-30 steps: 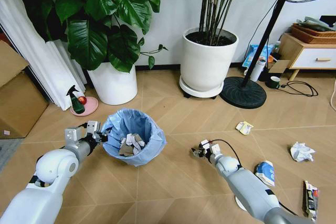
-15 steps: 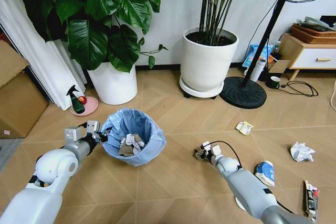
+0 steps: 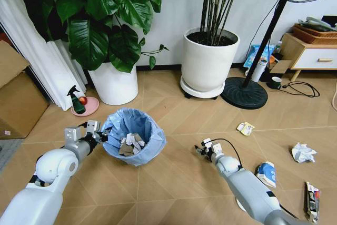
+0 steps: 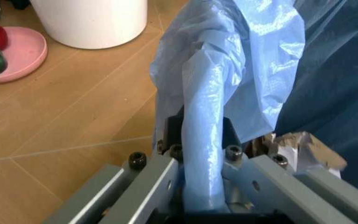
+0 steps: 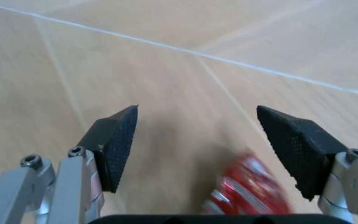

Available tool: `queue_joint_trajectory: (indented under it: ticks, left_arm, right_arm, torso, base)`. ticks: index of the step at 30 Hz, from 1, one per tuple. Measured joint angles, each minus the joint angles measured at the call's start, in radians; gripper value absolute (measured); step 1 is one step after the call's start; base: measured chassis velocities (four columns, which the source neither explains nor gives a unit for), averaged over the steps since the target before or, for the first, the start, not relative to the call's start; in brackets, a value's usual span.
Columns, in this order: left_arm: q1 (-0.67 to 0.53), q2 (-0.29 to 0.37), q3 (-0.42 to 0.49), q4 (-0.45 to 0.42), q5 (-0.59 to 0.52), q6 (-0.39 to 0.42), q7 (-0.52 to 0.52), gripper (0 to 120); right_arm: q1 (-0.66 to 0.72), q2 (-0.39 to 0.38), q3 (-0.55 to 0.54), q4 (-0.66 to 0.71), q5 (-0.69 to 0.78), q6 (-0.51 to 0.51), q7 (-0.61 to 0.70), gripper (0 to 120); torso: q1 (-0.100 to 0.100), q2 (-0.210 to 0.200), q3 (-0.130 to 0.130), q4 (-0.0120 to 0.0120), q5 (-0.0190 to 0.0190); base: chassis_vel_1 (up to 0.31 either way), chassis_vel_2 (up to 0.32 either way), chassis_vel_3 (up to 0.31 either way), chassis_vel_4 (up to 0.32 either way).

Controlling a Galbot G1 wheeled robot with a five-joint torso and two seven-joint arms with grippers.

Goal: Pick up the trash bin and place the garbage on the floor into it.

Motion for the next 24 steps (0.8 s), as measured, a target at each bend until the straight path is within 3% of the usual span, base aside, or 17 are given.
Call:
queue_joint_trajectory:
  ticks: [8,24]
  left_arm:
    - [0.01,-0.001,-0.014,-0.006,0.002,-0.002,0.002,0]
    - [0.011,0.001,-0.016,-0.01,0.002,-0.004,0.001,0]
  right_arm:
    - [-0.051,-0.031,0.025,0.047,0.068,-0.049,0.08,73]
    - [-0.058,0.004,0.038,-0.006,0.142,-0.087,0.138,70]
  torso:
    - [0.0,0.0,0.0,-0.0001,0.0003]
    - [0.0,0.0,0.0,0.0,0.0002]
  base:
    - [0.0,0.0,0.0,0.0]
    - [0.0,0.0,0.0,0.0]
